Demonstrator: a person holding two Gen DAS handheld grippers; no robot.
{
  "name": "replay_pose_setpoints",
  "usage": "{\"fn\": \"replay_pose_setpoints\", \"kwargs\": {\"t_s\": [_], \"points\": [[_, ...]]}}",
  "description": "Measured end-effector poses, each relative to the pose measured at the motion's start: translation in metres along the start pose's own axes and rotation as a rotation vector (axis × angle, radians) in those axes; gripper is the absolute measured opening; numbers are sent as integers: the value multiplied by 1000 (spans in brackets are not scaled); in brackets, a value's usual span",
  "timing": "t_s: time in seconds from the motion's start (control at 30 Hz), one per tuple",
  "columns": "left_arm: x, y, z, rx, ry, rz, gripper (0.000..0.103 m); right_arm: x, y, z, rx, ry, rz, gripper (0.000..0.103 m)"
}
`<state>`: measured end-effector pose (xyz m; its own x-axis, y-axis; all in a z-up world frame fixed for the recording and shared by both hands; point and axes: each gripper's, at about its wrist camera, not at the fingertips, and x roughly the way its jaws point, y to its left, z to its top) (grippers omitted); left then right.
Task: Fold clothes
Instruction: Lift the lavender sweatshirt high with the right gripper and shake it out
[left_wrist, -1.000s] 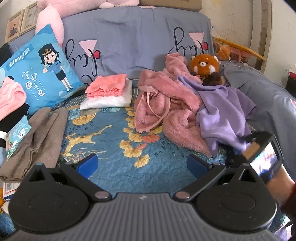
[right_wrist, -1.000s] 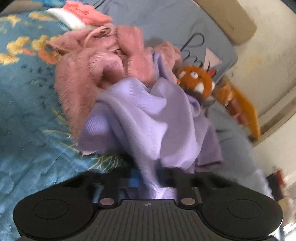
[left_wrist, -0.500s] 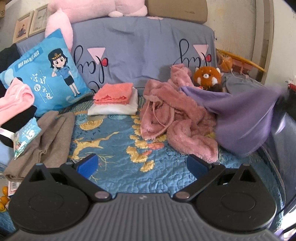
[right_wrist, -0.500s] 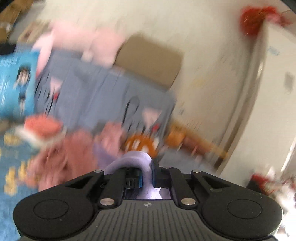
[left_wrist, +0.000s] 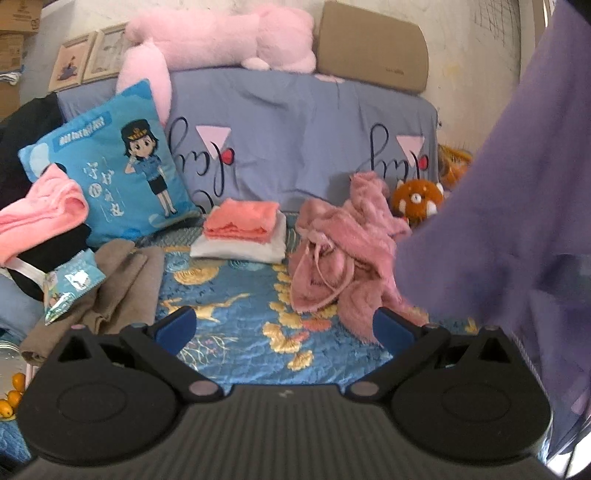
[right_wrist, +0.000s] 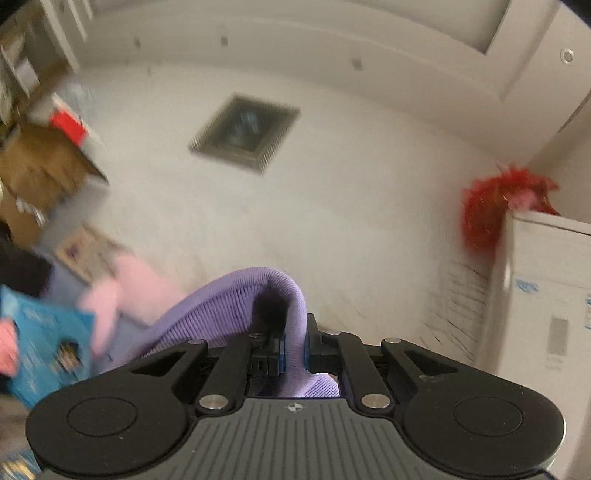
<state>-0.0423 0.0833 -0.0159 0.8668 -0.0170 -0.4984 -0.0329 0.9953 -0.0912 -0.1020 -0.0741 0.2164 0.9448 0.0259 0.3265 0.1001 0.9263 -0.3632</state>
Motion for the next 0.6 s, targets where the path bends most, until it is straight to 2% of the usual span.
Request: {"fn": "replay_pose_setpoints", "kwargs": {"t_s": [0.1,0.2,0.43,0.6], "points": [[-16,12,4,-29,-39,10,103,-4,-1,37,57,-64,48,9],[-35,28,8,-59,-86,28,103,-10,5,56,135,-115,96,9],[-71,80,14,-165,-171,113,103,-23,20,89,198,-230,122,10],[-91,109,16,-189,-217,214,103,-16,39,82,188,-156,147,10]]}}
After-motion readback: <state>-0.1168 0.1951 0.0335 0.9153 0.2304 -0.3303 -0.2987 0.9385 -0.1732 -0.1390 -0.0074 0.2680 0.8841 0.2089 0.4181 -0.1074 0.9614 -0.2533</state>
